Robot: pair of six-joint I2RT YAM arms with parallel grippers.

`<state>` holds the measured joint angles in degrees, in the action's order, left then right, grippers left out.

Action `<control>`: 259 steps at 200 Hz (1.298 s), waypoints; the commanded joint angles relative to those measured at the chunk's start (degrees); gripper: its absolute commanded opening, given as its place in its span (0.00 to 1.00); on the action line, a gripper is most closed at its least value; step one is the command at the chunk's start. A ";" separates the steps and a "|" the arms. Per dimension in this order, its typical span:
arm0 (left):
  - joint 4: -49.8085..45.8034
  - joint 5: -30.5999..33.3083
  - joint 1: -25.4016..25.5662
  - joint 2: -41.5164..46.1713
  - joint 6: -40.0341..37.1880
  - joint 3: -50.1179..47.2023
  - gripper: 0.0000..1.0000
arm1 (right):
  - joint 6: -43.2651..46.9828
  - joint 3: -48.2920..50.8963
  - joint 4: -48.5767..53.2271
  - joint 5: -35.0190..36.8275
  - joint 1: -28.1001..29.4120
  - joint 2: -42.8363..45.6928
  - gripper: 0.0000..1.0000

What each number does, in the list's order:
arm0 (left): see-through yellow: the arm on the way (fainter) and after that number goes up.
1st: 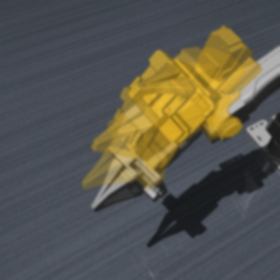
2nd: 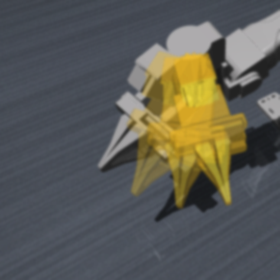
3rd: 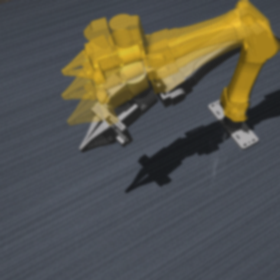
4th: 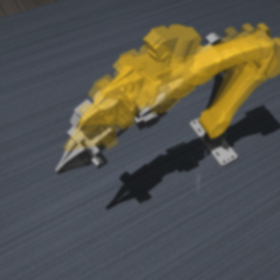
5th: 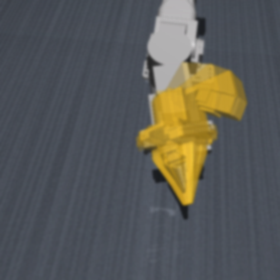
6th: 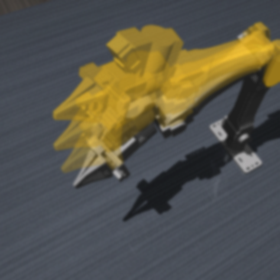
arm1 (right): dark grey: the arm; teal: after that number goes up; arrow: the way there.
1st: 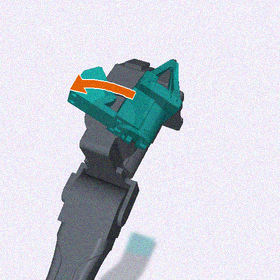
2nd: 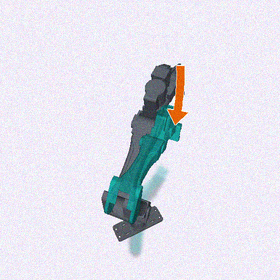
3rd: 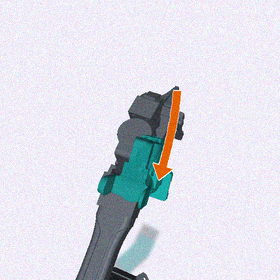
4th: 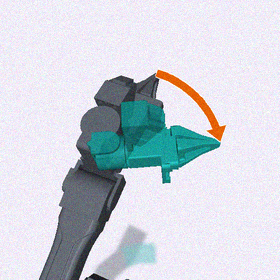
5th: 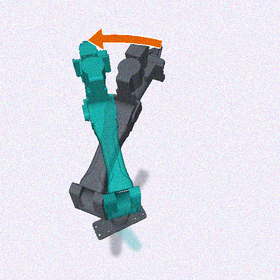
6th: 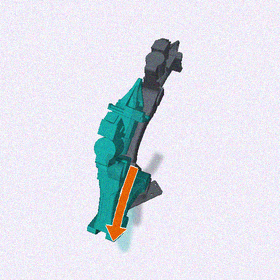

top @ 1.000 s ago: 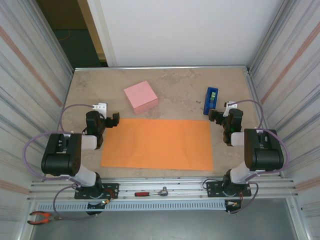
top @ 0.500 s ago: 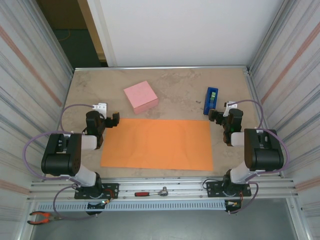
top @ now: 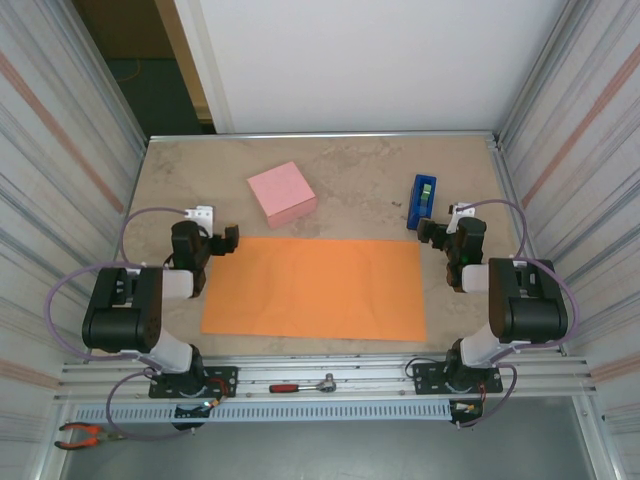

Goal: Wrap the gift box in paper

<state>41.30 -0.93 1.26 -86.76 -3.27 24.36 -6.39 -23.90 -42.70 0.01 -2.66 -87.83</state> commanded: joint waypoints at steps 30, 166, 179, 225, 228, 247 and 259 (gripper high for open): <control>-16.65 3.73 1.26 8.58 -0.24 8.00 0.99 | -6.30 -3.08 12.64 6.89 -1.06 16.15 0.98; -48.85 -19.67 6.45 -17.70 30.22 48.64 0.97 | -30.20 -28.79 46.97 -19.29 -0.67 12.83 0.98; -49.61 -19.76 8.08 -20.80 30.33 51.62 0.96 | -29.91 -28.25 47.81 -20.98 0.56 13.19 0.98; -51.30 -18.59 12.53 -30.29 28.61 61.47 0.97 | -29.44 -27.60 50.86 -24.42 4.30 14.20 0.98; -51.78 -18.68 12.71 -30.99 28.28 62.52 0.96 | -29.32 -27.60 51.13 -24.44 4.59 14.18 0.98; -55.64 -19.99 14.40 -36.03 25.42 69.15 0.95 | -28.59 -27.86 51.69 -24.74 5.87 13.54 0.99; -58.26 -21.03 15.58 -38.52 23.51 73.22 0.95 | -28.59 -28.53 51.52 -25.11 6.41 12.20 1.00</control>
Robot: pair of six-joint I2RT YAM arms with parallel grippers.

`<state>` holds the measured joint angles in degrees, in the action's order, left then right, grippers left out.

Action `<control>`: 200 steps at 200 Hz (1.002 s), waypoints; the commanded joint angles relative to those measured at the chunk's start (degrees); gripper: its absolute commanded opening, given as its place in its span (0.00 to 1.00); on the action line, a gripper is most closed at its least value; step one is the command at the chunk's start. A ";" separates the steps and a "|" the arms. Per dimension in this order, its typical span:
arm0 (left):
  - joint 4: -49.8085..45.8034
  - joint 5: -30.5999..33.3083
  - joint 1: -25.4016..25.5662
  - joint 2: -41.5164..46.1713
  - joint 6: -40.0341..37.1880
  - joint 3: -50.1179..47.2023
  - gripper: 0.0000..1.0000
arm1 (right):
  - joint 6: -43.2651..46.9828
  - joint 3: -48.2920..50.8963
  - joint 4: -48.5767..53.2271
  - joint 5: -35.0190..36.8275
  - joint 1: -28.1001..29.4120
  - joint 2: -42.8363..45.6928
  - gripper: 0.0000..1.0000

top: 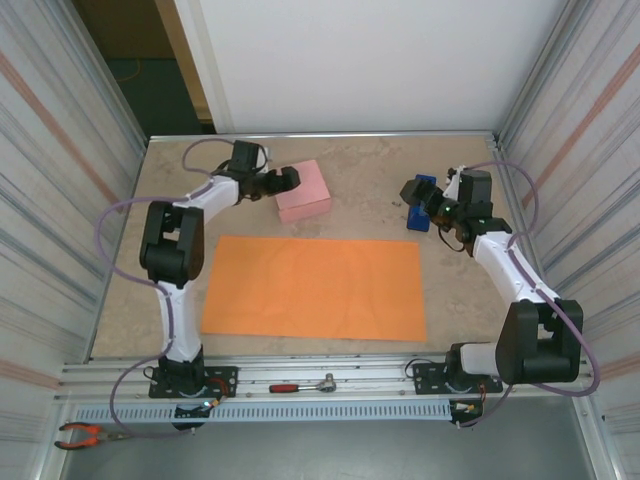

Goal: Wrap the gift box in paper

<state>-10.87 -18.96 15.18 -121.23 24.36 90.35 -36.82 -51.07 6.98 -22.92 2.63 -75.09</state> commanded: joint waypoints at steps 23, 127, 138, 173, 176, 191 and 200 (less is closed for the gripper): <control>-10.13 -3.90 3.69 -6.63 -6.84 12.48 0.93 | 1.84 -4.82 2.13 -3.08 2.38 -5.68 0.98; -3.72 -6.17 1.09 1.97 -2.85 2.90 0.92 | -0.84 -35.22 6.49 -8.78 12.07 -40.27 0.85; -3.78 -7.36 1.08 1.52 -2.59 3.31 0.90 | -1.60 -36.99 6.34 -8.88 12.64 -42.38 0.85; -2.43 -10.32 1.01 -2.31 -0.63 3.69 0.86 | -3.30 -41.24 6.10 -9.76 14.06 -47.92 0.82; -2.18 -10.62 1.06 -2.55 -0.50 3.74 0.86 | -3.34 -41.65 6.17 -9.80 14.14 -48.19 0.82; -1.38 -11.94 1.04 -3.47 0.32 3.78 0.83 | -3.76 -43.23 6.30 -9.97 14.74 -50.06 0.78; -1.16 -12.54 1.12 -3.94 0.71 3.79 0.80 | -4.22 -43.98 6.20 -10.29 14.98 -51.20 0.76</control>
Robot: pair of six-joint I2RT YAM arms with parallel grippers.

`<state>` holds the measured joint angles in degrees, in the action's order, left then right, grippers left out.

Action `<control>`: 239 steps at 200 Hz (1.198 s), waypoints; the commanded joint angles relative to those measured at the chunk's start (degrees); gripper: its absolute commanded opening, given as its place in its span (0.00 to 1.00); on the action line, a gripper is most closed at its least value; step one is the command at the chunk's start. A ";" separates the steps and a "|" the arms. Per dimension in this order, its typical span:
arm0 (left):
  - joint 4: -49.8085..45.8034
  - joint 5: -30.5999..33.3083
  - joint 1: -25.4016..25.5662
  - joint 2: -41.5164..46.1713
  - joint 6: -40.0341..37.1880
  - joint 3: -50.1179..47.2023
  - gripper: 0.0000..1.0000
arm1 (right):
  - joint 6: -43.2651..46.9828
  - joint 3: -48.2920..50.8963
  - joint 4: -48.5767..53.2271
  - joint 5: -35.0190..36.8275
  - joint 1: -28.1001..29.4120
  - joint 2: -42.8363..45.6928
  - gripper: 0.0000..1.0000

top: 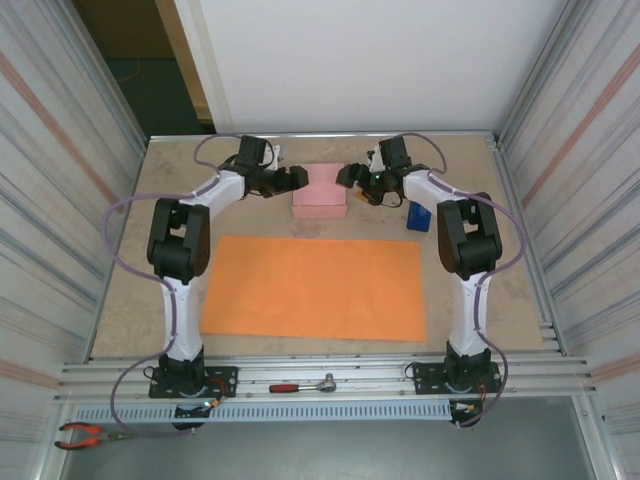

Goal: Wrap the gift box in paper

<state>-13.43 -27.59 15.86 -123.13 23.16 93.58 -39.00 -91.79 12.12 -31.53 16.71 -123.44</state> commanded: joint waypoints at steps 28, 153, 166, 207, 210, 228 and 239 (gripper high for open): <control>2.05 -5.42 0.53 -3.15 2.62 0.37 0.74 | -3.27 -5.30 0.77 -2.24 1.63 -5.52 0.73; 4.05 -9.57 5.48 11.74 3.81 -9.76 0.58 | -6.71 9.65 -5.51 -2.83 7.19 11.08 0.36; 4.55 -9.08 6.56 15.78 4.18 -13.38 0.58 | -7.28 13.37 -6.66 -1.48 8.69 14.78 0.37; 6.52 -6.22 10.66 27.29 6.58 -25.52 0.59 | -8.58 23.97 -7.53 2.91 13.67 25.79 0.36; 6.58 -5.98 11.09 28.00 6.76 -26.32 0.58 | -8.82 24.71 -7.67 3.20 14.08 26.53 0.37; 7.03 -3.99 13.56 32.25 7.96 -30.83 0.59 | -9.42 28.88 -7.70 5.70 16.68 30.43 0.37; 7.28 -2.83 15.15 34.66 8.90 -33.16 0.59 | -10.13 31.30 -8.09 6.69 18.22 32.52 0.36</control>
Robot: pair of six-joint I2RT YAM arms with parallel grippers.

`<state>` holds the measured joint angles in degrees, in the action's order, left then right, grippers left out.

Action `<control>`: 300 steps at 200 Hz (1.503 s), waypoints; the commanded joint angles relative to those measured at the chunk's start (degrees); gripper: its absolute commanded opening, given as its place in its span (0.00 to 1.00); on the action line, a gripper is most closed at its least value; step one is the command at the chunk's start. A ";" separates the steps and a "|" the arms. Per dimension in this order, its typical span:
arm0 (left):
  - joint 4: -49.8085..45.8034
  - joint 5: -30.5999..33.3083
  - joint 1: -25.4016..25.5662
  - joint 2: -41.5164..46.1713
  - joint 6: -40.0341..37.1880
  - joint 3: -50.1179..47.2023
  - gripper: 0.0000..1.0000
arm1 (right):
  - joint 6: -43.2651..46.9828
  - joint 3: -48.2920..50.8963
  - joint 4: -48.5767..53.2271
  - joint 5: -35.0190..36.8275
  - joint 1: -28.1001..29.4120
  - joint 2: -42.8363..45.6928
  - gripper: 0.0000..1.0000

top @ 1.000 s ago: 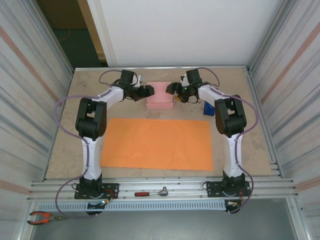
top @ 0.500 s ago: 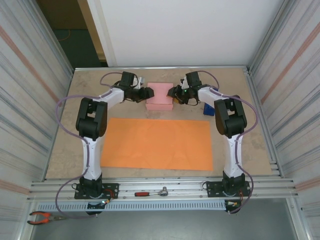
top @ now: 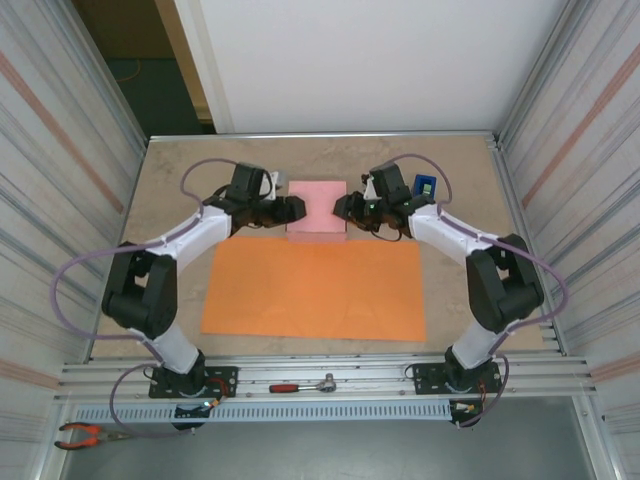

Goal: Wrap the gift box in paper

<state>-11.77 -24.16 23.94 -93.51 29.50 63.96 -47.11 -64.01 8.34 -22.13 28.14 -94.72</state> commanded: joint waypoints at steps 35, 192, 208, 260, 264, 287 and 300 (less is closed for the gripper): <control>5.61 -1.92 12.12 11.92 5.62 -10.33 0.60 | -3.72 10.41 -4.38 1.24 11.71 9.84 0.36; 4.42 7.02 13.79 17.67 10.09 -21.90 0.66 | -7.24 21.56 -2.82 4.78 12.82 14.95 0.78; 3.47 7.70 11.22 18.98 10.53 -22.17 0.67 | -5.81 21.51 -0.67 4.39 10.24 17.59 0.82; 5.82 6.70 0.44 18.41 13.90 -25.49 0.66 | -2.43 25.23 3.18 0.51 -1.64 23.11 0.72; 6.45 6.32 -0.18 17.73 14.04 -25.72 0.66 | -2.13 25.53 3.11 0.22 -2.47 22.88 0.68; 10.12 5.29 -1.53 14.23 15.36 -27.24 0.64 | -0.50 26.09 2.74 -1.26 -5.20 20.34 0.41; 11.73 5.38 -1.62 12.61 15.50 -28.13 0.63 | 0.33 25.91 2.31 -1.51 -5.50 18.10 0.28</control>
<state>-4.03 -16.97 22.55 -78.32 43.18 37.76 -49.45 -38.68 9.58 -20.95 23.29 -73.52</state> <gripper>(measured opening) 0.639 0.356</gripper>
